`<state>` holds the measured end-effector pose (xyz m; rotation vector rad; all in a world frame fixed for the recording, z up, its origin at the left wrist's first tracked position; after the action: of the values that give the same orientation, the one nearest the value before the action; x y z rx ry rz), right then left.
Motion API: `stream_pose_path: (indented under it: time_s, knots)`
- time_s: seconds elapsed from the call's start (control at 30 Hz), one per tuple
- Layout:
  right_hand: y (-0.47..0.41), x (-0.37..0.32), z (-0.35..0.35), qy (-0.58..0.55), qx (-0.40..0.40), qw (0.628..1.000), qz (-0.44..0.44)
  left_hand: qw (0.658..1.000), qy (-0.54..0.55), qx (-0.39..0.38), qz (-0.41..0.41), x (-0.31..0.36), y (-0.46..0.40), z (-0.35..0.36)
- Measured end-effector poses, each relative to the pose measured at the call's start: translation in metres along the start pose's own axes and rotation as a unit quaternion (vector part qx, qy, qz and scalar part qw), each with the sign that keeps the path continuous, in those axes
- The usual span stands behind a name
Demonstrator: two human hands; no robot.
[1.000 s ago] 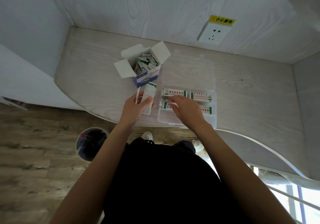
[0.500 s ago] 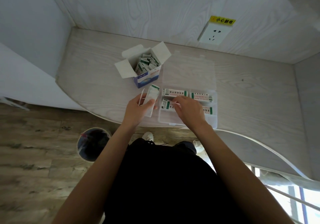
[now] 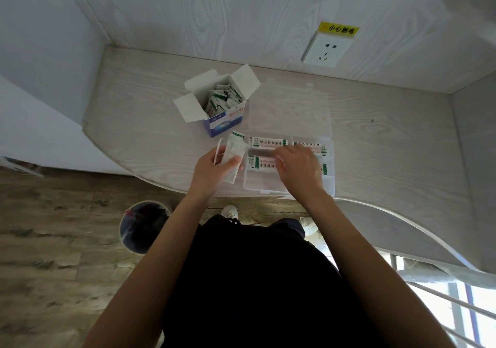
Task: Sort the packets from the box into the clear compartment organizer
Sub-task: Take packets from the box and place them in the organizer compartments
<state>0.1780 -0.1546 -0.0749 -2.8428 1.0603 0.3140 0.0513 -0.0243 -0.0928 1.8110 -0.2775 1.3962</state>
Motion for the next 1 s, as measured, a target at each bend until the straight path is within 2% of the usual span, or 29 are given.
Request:
stream_pose_path:
  time_s: [0.1, 0.2, 0.3, 0.47, 0.53, 0.67, 0.77, 0.83, 0.87, 0.93, 0.97, 1.0]
  knots:
    - [0.001, 0.002, 0.005, 0.042, -0.015, 0.999, 0.002, 1.0, -0.001, -0.008, -0.01, -0.002, 0.0, 0.001]
    - [-0.001, -0.006, 0.007, -0.033, -0.021, 0.999, -0.001, 0.995, 0.06, -0.036, -0.065, -0.006, 0.001, 0.005]
    - [0.001, -0.003, 0.002, -0.101, 0.017, 0.994, 0.031, 0.985, 0.119, -0.041, -0.117, -0.007, 0.002, 0.009]
    - [0.01, 0.012, -0.001, 0.06, 0.066, 0.995, 0.036, 0.984, 0.124, -0.029, -0.122, -0.011, -0.001, 0.01]
    - [0.011, 0.014, 0.0, 0.08, 0.084, 0.992, 0.047, 0.987, 0.108, -0.025, -0.117, -0.012, -0.003, 0.01]
    - [0.009, 0.015, 0.007, 0.019, 0.01, 0.995, 0.102, 0.988, 0.101, -0.017, -0.118, -0.015, -0.003, 0.013]
    - [0.01, 0.01, 0.001, -0.063, 0.032, 0.99, 0.122, 0.987, 0.099, -0.015, -0.122, -0.015, -0.001, 0.016]
    - [0.011, 0.01, -0.006, -0.193, 0.05, 0.965, 0.17, 0.988, 0.094, -0.005, -0.121, -0.014, -0.001, 0.017]
    - [0.011, 0.009, -0.008, -0.292, 0.024, 0.934, 0.205, 0.989, 0.09, 0.002, -0.117, -0.014, -0.001, 0.017]
    - [0.012, 0.001, -0.007, -0.467, -0.057, 0.845, 0.255, 0.991, 0.078, 0.011, -0.105, -0.011, -0.001, 0.019]
    - [0.012, -0.004, -0.007, -0.498, -0.084, 0.824, 0.255, 0.992, 0.074, 0.01, -0.099, -0.009, 0.0, 0.02]
    - [0.012, -0.007, -0.007, -0.506, -0.097, 0.821, 0.246, 0.993, 0.069, 0.005, -0.093, -0.007, 0.0, 0.022]
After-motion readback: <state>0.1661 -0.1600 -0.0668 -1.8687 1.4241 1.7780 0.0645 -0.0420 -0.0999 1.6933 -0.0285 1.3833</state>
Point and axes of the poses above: each hand's wrist, its own y-axis away from the middle knuckle, its own z-axis out of the palm, x = y × z, the point moved 4 cm from there along -y, towards the middle knuckle, and after that the axes turned 4 degrees about x, right-handed, at the moved point
